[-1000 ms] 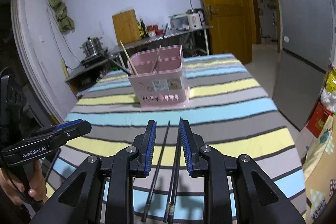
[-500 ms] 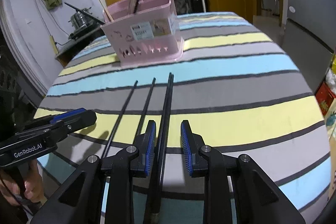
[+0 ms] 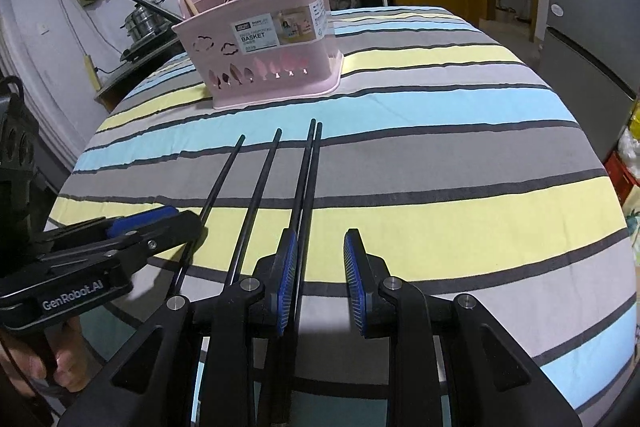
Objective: Organize utensils
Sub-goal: 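Close the right gripper on another black chopstick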
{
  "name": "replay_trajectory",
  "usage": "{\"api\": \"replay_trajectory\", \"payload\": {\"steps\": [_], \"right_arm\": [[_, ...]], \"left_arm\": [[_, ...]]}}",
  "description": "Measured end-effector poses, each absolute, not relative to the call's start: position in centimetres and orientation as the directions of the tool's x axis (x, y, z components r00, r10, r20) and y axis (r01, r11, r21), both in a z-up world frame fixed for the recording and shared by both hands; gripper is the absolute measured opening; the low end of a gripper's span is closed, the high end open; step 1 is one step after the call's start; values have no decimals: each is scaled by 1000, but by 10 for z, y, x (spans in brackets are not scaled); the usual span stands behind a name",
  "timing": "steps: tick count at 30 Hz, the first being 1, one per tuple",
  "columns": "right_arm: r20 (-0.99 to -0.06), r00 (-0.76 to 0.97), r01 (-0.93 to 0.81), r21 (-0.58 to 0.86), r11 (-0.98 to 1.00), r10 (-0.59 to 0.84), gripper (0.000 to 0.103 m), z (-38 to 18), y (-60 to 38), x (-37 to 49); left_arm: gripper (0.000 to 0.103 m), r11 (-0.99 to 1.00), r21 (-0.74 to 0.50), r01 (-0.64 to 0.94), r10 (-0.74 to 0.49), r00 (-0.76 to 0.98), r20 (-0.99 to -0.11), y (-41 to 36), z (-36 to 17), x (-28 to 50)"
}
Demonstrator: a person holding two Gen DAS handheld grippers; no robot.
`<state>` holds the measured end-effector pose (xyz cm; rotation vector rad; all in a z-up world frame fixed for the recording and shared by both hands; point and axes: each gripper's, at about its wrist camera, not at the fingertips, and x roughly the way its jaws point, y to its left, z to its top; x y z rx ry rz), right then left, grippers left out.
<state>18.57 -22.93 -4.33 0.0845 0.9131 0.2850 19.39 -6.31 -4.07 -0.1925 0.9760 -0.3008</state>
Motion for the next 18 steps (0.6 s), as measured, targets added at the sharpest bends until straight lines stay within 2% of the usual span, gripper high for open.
{"api": "replay_trajectory", "payload": {"steps": [7,11,18], "right_arm": [[-785,584,-209,100,973,206,25,-41,-218,190],[-787,574,-197,138,971,228,25,-42,-230,191],[-787,575,-165,158,974,225,25,-40,-243,192]], "left_arm": [[34,959,-226,169,-282,542,-792,-74,-42,200],[33,964,-198,180,-265,546,-795,-74,-43,201],[32,961,-220,166,-275,543,-793,-64,-43,203]]}}
